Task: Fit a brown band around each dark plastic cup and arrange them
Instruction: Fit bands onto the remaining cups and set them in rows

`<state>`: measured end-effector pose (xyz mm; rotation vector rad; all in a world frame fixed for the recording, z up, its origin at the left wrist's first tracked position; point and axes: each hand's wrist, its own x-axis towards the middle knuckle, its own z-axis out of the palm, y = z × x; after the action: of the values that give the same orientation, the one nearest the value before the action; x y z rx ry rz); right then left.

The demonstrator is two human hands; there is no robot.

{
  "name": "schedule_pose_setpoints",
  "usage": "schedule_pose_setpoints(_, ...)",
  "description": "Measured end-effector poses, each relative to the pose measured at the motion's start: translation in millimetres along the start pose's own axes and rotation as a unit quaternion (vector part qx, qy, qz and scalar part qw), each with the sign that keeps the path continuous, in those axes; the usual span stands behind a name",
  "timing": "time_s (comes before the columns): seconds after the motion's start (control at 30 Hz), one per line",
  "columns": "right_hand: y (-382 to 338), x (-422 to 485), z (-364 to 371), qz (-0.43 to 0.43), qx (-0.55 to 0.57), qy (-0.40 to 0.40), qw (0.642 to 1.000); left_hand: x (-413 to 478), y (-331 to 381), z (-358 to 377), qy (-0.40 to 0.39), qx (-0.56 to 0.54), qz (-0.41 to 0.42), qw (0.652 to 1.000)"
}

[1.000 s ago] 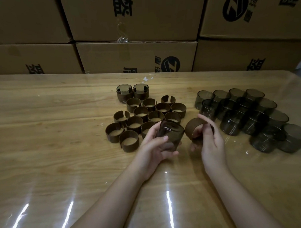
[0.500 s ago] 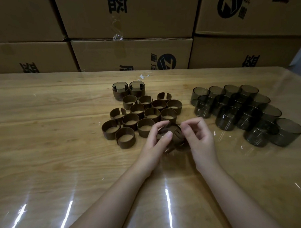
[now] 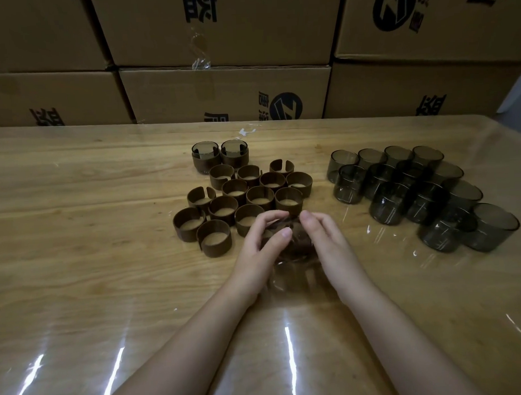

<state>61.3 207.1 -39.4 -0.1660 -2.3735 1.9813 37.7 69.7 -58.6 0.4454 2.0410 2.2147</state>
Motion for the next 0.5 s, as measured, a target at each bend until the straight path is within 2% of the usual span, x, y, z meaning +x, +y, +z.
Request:
schedule_pose_setpoints(0.1, -1.4, -0.1, -0.9, 0.020, -0.054, -0.051, 0.997, 0.7, -1.0, -0.5, 0.005, -0.001, -0.006, 1.000)
schedule_pose_setpoints(0.5, 10.0, 4.5, 2.5, 0.001, -0.044, 0.011, 0.999, 2.5, -0.4, 0.1, 0.011, -0.005, -0.013, 1.000)
